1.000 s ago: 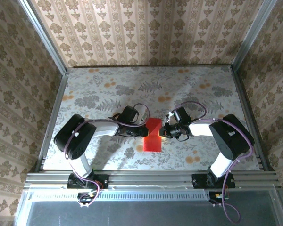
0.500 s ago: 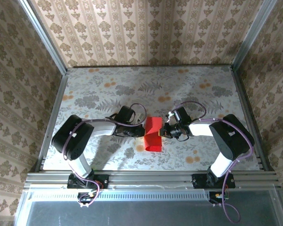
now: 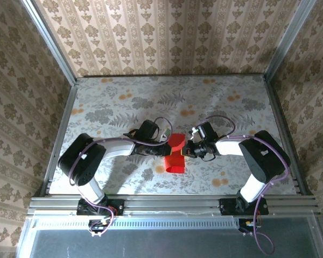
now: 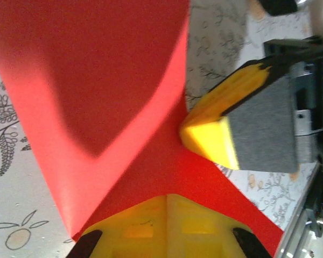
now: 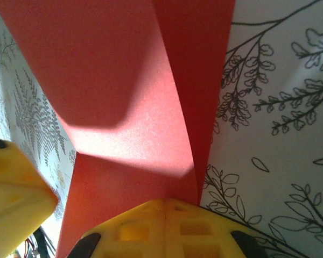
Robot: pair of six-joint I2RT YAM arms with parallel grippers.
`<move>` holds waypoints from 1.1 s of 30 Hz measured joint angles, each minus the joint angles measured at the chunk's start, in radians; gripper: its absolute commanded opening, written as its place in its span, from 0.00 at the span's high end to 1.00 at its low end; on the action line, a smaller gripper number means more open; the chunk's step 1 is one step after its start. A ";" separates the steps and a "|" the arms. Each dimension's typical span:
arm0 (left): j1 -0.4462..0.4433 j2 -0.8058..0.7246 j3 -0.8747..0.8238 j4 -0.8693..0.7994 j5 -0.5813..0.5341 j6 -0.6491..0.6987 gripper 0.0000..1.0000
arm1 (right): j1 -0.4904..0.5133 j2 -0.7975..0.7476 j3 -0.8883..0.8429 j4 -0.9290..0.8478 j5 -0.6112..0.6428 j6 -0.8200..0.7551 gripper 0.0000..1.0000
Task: Fold a paper plane with a square sheet of paper (fold left side to right side)
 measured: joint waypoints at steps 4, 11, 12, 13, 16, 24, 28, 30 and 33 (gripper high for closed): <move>0.000 0.033 0.000 0.000 -0.008 -0.003 1.00 | 0.001 0.000 0.000 0.000 0.000 0.000 1.00; 0.000 0.048 0.000 0.007 -0.023 -0.004 1.00 | 0.002 -0.002 0.002 -0.005 0.004 0.000 1.00; 0.000 0.050 -0.001 0.007 -0.026 -0.004 1.00 | 0.002 -0.002 0.003 -0.006 0.004 0.000 1.00; 0.000 0.052 -0.001 0.007 -0.028 -0.004 1.00 | 0.003 -0.002 0.004 -0.007 0.006 0.000 1.00; 0.000 0.061 -0.002 0.008 -0.031 -0.004 1.00 | 0.004 -0.002 0.006 -0.008 0.007 0.000 1.00; -0.006 0.064 -0.003 0.013 -0.039 -0.003 1.00 | 0.008 -0.007 0.006 -0.008 0.007 0.004 1.00; -0.008 0.064 -0.003 0.017 -0.039 -0.004 1.00 | 0.013 -0.016 0.006 -0.016 0.008 0.008 1.00; -0.011 0.065 -0.003 0.020 -0.039 -0.004 1.00 | 0.020 -0.027 0.006 -0.018 0.007 0.011 1.00; -0.014 0.065 -0.003 0.022 -0.041 -0.004 1.00 | 0.027 -0.050 0.006 -0.012 0.006 0.019 1.00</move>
